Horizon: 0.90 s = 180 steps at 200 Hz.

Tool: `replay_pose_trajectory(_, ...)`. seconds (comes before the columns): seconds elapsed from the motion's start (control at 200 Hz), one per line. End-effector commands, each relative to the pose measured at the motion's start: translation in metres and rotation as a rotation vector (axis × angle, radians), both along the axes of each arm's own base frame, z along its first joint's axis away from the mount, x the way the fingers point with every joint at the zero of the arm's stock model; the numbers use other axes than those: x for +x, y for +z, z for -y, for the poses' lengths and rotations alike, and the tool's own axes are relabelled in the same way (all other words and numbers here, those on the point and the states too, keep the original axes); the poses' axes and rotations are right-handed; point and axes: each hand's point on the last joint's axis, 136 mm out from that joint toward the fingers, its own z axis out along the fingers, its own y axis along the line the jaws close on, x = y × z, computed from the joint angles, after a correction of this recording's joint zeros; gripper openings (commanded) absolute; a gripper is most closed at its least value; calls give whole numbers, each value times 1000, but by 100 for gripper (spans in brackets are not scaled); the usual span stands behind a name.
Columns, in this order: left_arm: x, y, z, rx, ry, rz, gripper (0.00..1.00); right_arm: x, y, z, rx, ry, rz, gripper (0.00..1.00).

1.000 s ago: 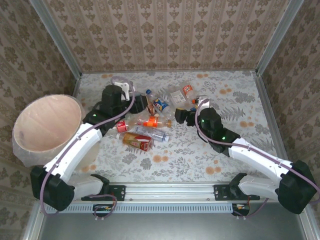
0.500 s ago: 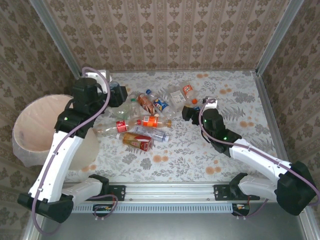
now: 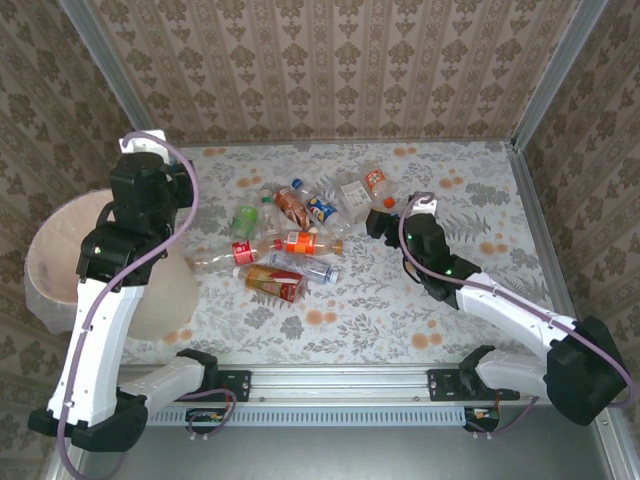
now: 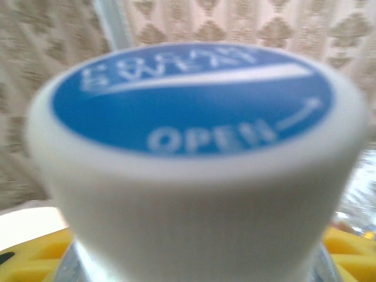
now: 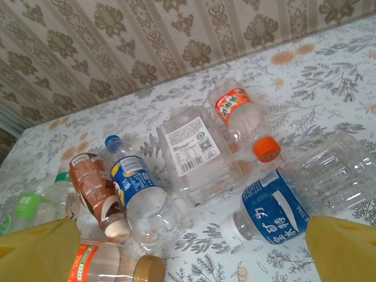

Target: Put the plastic bottles in the bin

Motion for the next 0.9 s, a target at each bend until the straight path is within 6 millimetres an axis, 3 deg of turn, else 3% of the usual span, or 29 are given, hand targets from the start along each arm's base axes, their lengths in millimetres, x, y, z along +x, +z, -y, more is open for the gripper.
replay_pose_trajectory(0.0,-11,5,-47,141,188,-39,50,6,7,-8,26,23,-15,100)
replay_pose_trajectory(0.265,-15,-34,-106,60,340,-168,51,13,4,-20,5,70,-81,100)
replay_pose_trajectory(0.435,-26,-76,-146,-112,447,-237,51,18,1,-23,-5,76,-104,100)
replay_pose_trajectory(0.615,-34,-127,-173,-326,535,-276,53,22,3,-25,-16,79,-111,100)
replay_pose_trajectory(0.895,-44,-173,-197,-603,627,-207,57,25,0,-31,-39,108,-141,100)
